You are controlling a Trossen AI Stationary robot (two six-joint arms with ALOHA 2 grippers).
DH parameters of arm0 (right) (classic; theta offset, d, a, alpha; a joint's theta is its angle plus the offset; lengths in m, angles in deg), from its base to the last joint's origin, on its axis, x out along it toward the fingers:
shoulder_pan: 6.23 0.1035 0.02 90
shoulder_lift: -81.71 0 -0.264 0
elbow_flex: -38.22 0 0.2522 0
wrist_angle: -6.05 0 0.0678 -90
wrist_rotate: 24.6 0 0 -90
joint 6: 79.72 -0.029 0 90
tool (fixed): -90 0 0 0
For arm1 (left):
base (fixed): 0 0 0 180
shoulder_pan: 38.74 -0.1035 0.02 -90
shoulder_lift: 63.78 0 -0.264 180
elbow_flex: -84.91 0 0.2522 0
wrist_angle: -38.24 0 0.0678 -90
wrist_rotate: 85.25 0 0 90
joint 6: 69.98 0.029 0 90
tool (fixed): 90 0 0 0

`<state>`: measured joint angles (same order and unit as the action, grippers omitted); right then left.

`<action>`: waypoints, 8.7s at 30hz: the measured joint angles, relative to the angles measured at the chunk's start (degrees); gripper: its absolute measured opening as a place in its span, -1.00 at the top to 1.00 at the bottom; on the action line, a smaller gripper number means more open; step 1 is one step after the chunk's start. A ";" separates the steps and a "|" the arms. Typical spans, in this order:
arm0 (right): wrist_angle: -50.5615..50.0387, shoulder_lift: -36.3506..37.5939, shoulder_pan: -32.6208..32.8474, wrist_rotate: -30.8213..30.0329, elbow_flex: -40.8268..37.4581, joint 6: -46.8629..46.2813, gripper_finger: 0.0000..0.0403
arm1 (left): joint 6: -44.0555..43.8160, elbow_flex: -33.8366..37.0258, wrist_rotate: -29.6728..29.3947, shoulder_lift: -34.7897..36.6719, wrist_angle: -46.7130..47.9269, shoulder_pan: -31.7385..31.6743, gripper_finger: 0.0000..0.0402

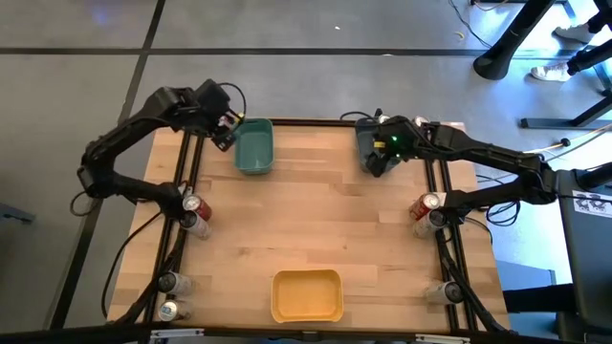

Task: Sort soda cans
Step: Put the top blue soda can into the blue bin

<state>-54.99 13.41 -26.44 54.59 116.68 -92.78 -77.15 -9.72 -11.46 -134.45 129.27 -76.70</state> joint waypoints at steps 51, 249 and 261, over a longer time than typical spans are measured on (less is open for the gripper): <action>67.39 -13.63 21.74 -3.72 -33.74 -0.28 0.95 | 10.93 1.79 20.86 -28.14 -49.61 28.16 -0.16; 20.02 -8.03 9.78 -27.77 -2.62 -3.02 -0.08 | 5.04 39.09 11.32 4.08 -66.34 28.11 -0.58; 28.31 -11.35 -2.54 -29.82 -6.15 -3.53 -0.08 | 5.21 39.09 11.30 4.08 -66.73 28.12 -0.58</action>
<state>-26.67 2.06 -28.98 24.78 110.53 -96.31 -71.95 29.37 -0.16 -130.37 62.54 -48.59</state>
